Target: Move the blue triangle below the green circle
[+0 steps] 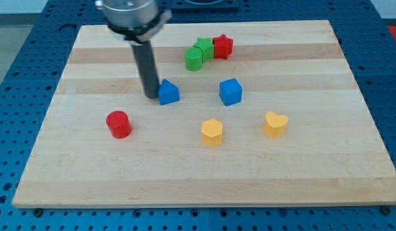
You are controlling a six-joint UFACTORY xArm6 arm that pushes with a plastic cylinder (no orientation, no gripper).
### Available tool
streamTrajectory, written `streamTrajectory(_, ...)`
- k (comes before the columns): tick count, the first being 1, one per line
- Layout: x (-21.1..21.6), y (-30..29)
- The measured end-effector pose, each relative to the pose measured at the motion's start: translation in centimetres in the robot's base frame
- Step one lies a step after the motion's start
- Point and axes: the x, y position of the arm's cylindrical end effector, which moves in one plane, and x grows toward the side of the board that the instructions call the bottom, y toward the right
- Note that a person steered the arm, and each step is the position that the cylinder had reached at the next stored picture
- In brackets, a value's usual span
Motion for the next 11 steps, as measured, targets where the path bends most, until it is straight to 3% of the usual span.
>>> streamTrajectory(1, 0.5, 2.1)
streamTrajectory(2, 2.4, -0.9)
streamTrajectory(3, 4.7, -0.4)
streamTrajectory(4, 4.5, 3.4)
streamTrajectory(7, -1.0, 5.4)
streamTrajectory(11, -2.8, 5.7)
